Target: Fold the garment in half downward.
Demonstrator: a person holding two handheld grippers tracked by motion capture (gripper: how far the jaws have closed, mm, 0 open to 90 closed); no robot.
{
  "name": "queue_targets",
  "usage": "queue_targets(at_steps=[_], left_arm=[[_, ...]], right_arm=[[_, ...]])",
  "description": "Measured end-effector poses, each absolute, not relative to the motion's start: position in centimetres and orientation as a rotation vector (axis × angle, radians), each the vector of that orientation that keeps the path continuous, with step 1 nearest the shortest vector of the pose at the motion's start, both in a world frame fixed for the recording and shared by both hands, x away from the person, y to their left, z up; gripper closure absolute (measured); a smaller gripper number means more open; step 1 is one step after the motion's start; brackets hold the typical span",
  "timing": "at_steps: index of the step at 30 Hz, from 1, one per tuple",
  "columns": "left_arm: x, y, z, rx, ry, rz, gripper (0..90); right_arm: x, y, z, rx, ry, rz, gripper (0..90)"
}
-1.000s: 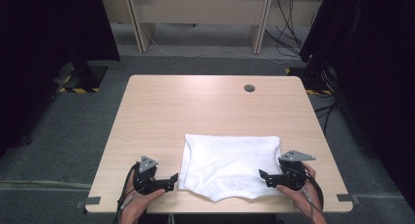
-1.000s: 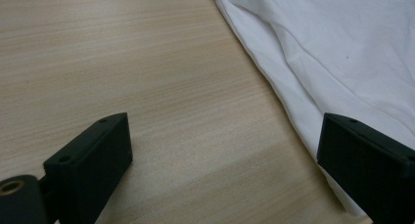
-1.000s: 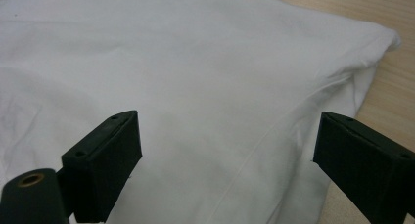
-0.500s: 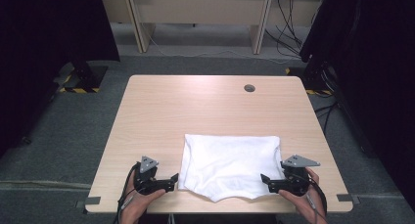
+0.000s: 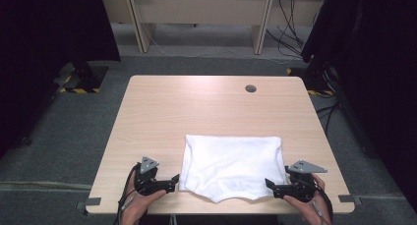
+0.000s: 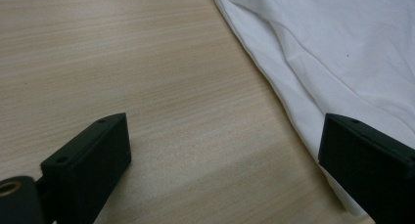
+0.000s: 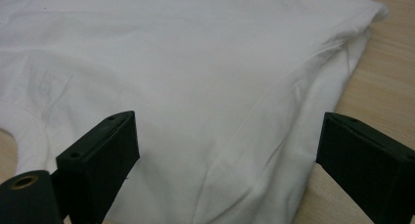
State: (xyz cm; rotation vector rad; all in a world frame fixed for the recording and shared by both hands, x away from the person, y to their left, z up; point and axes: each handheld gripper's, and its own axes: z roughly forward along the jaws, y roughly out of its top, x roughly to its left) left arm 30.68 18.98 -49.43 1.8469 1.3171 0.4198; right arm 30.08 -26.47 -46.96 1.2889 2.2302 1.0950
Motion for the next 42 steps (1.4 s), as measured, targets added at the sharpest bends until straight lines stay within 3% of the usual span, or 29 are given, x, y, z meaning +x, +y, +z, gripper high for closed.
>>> queue_targets(at_steps=[42], left_arm=[[30.5, 19.0, -49.4, 1.846, 1.319, 0.422, 4.4]], right_arm=[[27.3, -27.5, -47.2, 1.314, 2.175, 1.146, 8.9]])
